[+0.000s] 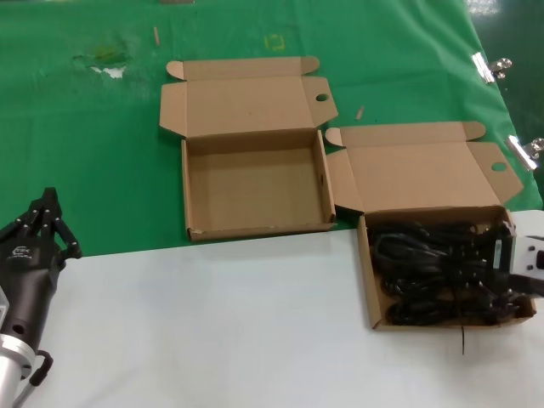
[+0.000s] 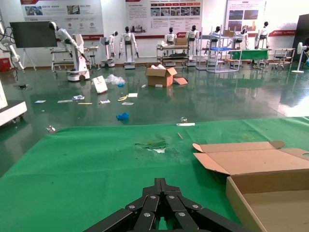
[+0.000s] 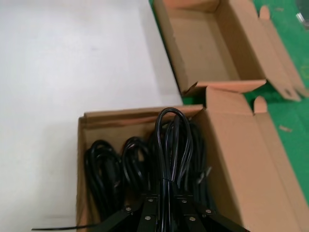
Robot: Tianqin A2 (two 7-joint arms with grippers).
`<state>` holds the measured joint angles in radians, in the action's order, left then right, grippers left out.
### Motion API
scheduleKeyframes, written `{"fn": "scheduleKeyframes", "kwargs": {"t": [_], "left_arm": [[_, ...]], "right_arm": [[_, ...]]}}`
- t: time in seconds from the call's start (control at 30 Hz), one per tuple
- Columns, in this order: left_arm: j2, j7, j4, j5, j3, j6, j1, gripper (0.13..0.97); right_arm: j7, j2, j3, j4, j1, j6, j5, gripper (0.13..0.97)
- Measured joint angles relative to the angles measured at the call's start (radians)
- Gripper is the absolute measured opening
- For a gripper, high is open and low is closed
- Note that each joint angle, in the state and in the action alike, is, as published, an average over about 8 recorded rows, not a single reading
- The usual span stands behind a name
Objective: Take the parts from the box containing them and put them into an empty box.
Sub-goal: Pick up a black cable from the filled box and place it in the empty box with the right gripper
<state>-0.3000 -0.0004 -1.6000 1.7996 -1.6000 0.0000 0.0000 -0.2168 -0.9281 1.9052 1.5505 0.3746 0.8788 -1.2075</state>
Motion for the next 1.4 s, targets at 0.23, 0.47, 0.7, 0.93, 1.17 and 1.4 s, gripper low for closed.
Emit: {"fn": "scheduleKeyframes", "kwargs": {"t": [0.23,0.47,0.7,0.93,1.17,1.4], "left_arm": [[0.000,0.000,0.000,0.000,0.000,0.000,0.000,0.140],[0.000,0.000,0.000,0.000,0.000,0.000,0.000,0.140],[0.000,0.000,0.000,0.000,0.000,0.000,0.000,0.140],[0.000,0.000,0.000,0.000,0.000,0.000,0.000,0.140],[0.000,0.000,0.000,0.000,0.000,0.000,0.000,0.140],[0.000,0.000,0.000,0.000,0.000,0.000,0.000,0.140]], "right_arm": [[-0.005,0.005,-0.016,0.039,0.015,-0.010,0.008,0.171],[-0.009,0.068,-0.016,0.054,0.056,-0.048,0.060,0.171],[-0.001,0.194,0.019,0.002,0.137,-0.084,0.144,0.171],[0.033,0.344,0.072,-0.096,0.222,-0.125,0.228,0.171],[0.087,0.494,0.131,-0.221,0.295,-0.169,0.308,0.171],[0.168,0.605,0.173,-0.358,0.347,-0.231,0.337,0.171]]}}
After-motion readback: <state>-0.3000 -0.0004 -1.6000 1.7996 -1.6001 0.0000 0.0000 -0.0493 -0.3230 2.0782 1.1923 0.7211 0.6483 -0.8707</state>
